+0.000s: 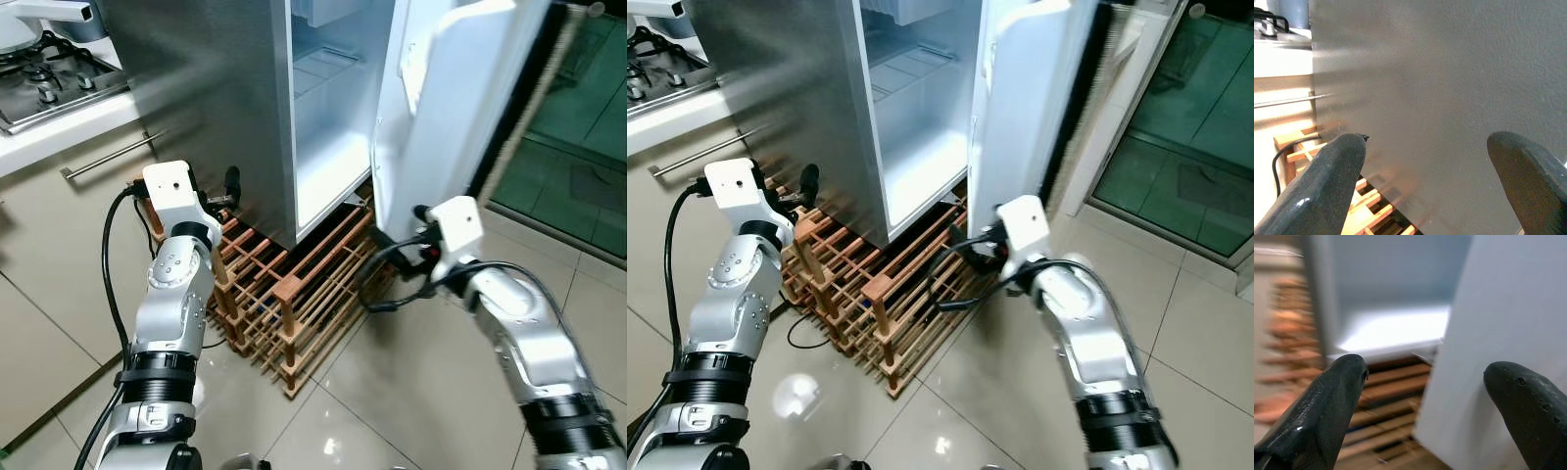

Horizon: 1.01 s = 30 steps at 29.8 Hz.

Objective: Restocking fridge

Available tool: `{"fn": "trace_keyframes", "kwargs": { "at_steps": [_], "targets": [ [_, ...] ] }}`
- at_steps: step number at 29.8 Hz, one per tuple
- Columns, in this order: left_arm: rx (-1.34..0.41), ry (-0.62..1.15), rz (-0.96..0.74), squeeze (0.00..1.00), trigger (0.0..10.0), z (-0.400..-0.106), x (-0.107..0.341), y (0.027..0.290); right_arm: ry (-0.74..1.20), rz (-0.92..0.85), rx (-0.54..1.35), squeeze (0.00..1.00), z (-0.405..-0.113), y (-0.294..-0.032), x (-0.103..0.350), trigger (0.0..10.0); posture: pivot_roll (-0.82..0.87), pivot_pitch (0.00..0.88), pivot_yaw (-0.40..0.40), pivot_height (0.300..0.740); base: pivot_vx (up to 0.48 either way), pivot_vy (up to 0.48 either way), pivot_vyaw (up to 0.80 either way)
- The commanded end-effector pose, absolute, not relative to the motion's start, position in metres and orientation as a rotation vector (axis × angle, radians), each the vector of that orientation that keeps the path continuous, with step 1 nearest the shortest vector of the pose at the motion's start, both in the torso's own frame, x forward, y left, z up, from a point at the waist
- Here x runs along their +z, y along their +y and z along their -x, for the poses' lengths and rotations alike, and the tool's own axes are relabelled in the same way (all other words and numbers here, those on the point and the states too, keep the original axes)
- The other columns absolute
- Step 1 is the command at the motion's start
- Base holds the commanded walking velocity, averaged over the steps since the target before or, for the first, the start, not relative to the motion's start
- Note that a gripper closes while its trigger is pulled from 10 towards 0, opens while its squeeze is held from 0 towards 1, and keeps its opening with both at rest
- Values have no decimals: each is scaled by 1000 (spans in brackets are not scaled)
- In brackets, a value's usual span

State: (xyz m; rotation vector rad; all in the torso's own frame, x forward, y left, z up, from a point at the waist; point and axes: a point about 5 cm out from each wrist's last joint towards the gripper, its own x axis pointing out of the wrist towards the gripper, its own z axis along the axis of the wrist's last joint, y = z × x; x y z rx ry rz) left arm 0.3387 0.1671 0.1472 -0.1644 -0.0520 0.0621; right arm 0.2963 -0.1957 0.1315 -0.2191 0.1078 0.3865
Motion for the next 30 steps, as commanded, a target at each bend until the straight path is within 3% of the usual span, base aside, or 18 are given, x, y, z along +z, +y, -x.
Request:
{"fn": "trace_keyframes", "kwargs": {
  "at_steps": [1, 2, 3, 4, 7, 11, 15, 16, 17, 18, 25, 30],
  "targets": [
    [53, -66, 160, 0, 10000, -342, 152, 161, 129, 275, 242, 0, -293, -231, 131, 10000, -142, 0, 33, 740, 0, 0, 0],
    [53, -66, 160, 0, 10000, -342, 152, 161, 129, 275, 242, 0, -293, -231, 131, 10000, -142, 0, 33, 740, 0, 0, 0],
    [51, -65, 164, 0, 10000, -343, 151, 160, 167, 391, 40, 0, -289, -274, 131, 10000, -149, 0, 35, 740, 0, 0, 0],
    [51, -65, 164, 0, 10000, -343, 151, 160, 167, 391, 40, 0, -289, -274, 131, 10000, -149, 0, 35, 740, 0, 0, 0],
    [64, -60, 156, 0, 10000, -344, 150, 160, 142, 403, -142, 0, -285, -306, 143, 10000, -160, 0, 45, 740, 0, 0, 0],
    [110, -48, 130, 0, 10000, -346, 148, 164, 42, 238, -54, 0, -294, -278, 155, 10000, -163, 0, 47, 740, 0, 0, 0],
    [183, -59, 77, 0, 10000, -347, 151, 172, -20, 104, 104, 0, -302, -220, 153, 10000, -148, 0, 41, 740, 0, 0, 0],
    [183, -59, 77, 0, 10000, -347, 151, 172, -20, 104, 104, 0, -302, -220, 153, 10000, -148, 0, 41, 740, 0, 0, 0],
    [198, -66, 65, 0, 10000, -346, 151, 175, -27, 56, 172, 0, -305, -191, 147, 10000, -138, 0, 39, 740, 0, 0, 619],
    [202, -65, 60, 0, 10000, -346, 151, 176, -23, 37, 194, 0, -307, -181, 144, 10000, -133, 0, 40, 740, 0, 0, 587],
    [170, -96, 27, 0, 10000, -341, 150, 182, -1, -21, 278, 0, -318, -143, 136, 10000, -87, 0, 28, 740, 0, 0, 506],
    [224, -71, 51, 0, 10000, -331, 141, 191, 36, -51, 278, 0, -326, -137, 130, 10000, -49, 0, -3, 740, 0, 0, 463]
  ]
}}
